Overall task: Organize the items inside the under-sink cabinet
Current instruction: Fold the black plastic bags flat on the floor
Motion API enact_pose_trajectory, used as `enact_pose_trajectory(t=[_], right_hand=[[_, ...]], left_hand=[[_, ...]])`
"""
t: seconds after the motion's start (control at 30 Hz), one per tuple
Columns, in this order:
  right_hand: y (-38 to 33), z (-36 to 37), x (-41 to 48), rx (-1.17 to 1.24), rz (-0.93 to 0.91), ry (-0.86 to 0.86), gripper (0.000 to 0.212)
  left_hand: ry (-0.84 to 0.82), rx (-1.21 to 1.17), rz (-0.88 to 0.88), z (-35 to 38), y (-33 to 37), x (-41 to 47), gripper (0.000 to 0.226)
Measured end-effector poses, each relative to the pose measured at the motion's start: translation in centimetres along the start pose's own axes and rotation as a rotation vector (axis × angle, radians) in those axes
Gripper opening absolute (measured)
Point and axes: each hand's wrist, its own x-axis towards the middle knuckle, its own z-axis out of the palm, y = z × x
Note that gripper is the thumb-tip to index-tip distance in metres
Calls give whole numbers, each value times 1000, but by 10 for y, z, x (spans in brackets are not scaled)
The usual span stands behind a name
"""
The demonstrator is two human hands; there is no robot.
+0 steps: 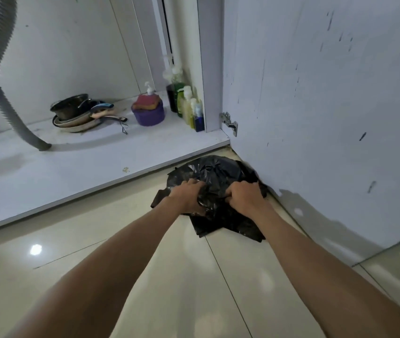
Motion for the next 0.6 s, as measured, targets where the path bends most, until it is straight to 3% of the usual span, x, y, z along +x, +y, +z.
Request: enact_pose_trajectory(t=[0.13, 0.27, 0.3, 0.47, 0.6], right_hand=[[0, -15, -5, 106, 36, 0, 12], [-6, -33, -1, 115, 96, 45, 19], [-8, -38, 0, 91, 101, 85, 19], [-10, -71, 14, 68, 169, 254, 23], [-32, -100, 20, 158, 158, 238, 55]], left_hand=[[102, -42, 18, 27, 2, -1, 104], [365, -140, 56, 23, 3, 1, 28], [420, -181, 48, 14, 3, 1, 22], [448, -287, 78, -50, 3, 4, 24], [508, -331, 59, -110, -1, 11, 22]])
